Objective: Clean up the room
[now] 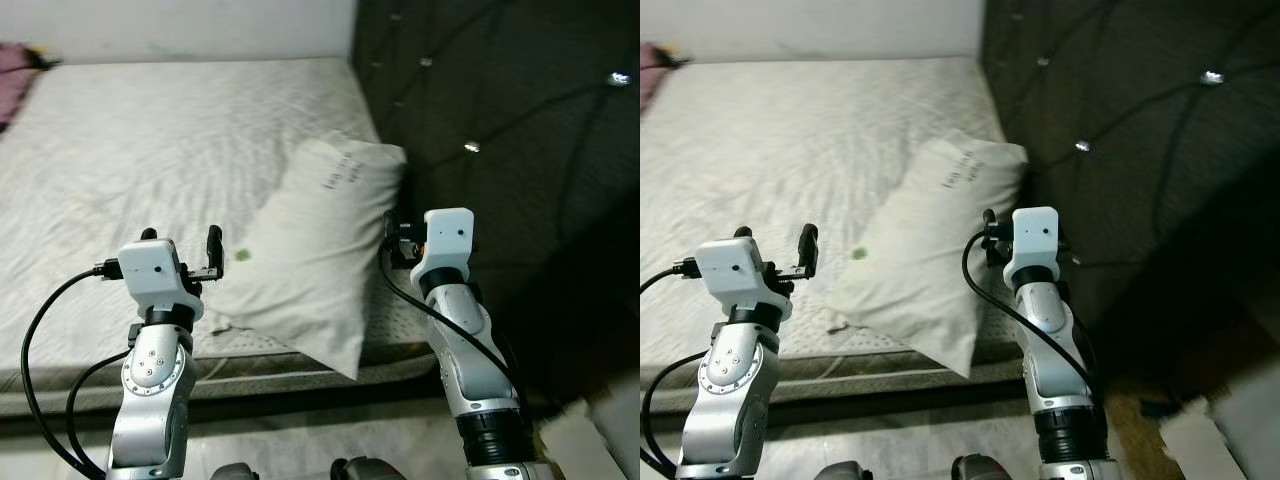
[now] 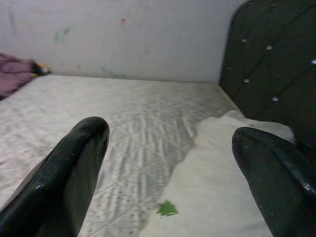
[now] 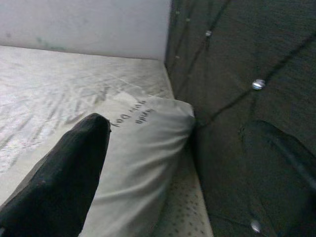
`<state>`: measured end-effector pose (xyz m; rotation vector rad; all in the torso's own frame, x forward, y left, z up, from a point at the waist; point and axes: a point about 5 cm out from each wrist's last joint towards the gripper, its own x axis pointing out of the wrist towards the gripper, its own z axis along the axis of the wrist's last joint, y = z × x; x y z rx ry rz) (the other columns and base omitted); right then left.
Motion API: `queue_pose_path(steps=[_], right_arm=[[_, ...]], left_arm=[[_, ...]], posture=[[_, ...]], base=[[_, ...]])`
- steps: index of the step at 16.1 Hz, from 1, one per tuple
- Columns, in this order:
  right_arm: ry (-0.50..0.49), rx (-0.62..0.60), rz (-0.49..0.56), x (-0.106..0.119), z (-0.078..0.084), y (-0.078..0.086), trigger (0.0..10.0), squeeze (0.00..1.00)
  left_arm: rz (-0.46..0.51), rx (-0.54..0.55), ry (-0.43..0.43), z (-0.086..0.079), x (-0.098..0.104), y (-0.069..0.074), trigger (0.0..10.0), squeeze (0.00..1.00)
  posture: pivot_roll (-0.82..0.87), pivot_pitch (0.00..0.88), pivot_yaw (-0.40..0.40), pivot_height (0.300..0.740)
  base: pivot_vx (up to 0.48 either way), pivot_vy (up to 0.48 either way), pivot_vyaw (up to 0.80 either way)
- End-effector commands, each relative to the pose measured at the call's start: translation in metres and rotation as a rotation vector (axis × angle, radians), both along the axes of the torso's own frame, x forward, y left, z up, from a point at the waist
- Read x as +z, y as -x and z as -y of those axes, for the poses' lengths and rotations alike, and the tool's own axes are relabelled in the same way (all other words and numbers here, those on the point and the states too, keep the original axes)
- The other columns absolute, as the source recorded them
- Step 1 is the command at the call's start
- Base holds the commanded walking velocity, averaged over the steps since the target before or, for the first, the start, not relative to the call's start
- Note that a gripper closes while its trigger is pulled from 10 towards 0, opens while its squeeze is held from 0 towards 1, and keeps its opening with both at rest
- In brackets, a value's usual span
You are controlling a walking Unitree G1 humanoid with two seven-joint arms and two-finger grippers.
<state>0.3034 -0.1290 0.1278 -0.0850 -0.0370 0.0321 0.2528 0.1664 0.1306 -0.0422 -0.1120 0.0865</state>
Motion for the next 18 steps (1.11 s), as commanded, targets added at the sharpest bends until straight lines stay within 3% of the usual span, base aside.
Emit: queue_pose_path(steps=[1,5,15,18], right_arm=[[-0.011,0.003,0.009,0.0043,-0.0007,-0.0022,10.0,0.00],[-0.018,0.015,0.011,0.0050,-0.0012,-0.0031,10.0,0.00],[-0.001,0.019,0.022,0.0069,-0.0009,-0.0046,10.0,0.00],[0.000,0.020,0.022,0.0076,-0.0009,-0.0058,10.0,0.00]], left_arm=[[0.010,-0.010,-0.004,-0.0009,0.0028,-0.0004,10.0,0.00],[0.006,0.012,0.021,-0.0038,0.0032,-0.0010,10.0,0.00],[0.021,-0.034,0.020,0.0007,0.0057,-0.0005,10.0,0.00],[0.021,-0.049,0.025,0.0024,0.0061,-0.0011,10.0,0.00]], posture=[[0.05,0.053,0.005,0.740],[0.05,0.052,0.003,0.740],[0.05,0.059,-0.004,0.740],[0.05,0.062,-0.007,0.740]], base=[[0.000,0.000,-0.80],[0.000,0.000,-0.80],[0.000,0.000,0.00],[0.280,0.000,0.00]])
